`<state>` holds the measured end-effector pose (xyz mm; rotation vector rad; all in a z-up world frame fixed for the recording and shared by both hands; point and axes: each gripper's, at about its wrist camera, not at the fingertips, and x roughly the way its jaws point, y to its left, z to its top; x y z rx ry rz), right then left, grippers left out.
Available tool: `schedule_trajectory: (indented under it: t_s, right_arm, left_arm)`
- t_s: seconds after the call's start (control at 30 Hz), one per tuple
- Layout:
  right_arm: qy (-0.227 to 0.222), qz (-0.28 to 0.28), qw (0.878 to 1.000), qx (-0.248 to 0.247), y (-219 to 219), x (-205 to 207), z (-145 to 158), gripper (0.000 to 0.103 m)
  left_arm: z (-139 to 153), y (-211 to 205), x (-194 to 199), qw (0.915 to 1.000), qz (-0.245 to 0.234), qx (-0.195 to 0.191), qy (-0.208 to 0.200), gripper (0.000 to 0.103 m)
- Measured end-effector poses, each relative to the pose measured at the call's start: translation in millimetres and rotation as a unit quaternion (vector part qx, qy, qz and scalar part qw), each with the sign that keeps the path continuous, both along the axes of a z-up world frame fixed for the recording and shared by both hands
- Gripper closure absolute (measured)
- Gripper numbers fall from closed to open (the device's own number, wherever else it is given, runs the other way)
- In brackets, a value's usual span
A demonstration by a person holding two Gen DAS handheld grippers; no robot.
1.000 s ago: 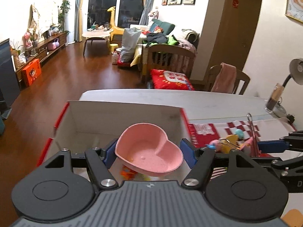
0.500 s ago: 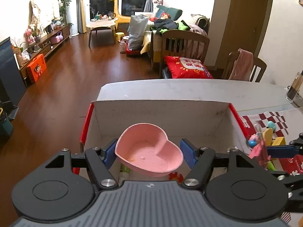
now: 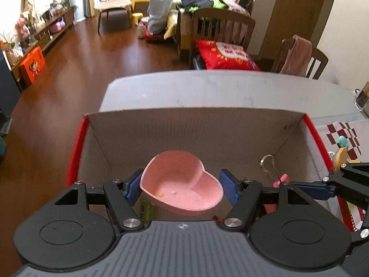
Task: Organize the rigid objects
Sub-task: 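Carry dish and binder clip into the shoebox and open both tools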
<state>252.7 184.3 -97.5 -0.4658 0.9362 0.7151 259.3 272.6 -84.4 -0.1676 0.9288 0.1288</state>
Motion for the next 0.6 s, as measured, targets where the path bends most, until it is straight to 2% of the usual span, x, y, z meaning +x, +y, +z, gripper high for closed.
schedule_trajectory:
  t_s: [0.27,0.47,0.6]
  right_arm:
    - [0.017,-0.002,0.999,-0.032,7.6,2.8,-14.1,0.054]
    - [0.035,-0.011,0.999,-0.029,5.9,5.8,-13.9,0.054]
    - [0.037,-0.012,0.999,-0.029,7.0,7.2,-13.7,0.054]
  left_arm:
    - [-16.5,1.7,10.2,0.9984,-0.006,-0.02,0.052,0.033]
    - [-23.8,0.2,15.1,0.9961,-0.013,-0.028,0.083,0.033]
    - [-24.5,1.0,15.7,0.9955,-0.015,-0.028,0.089,0.033]
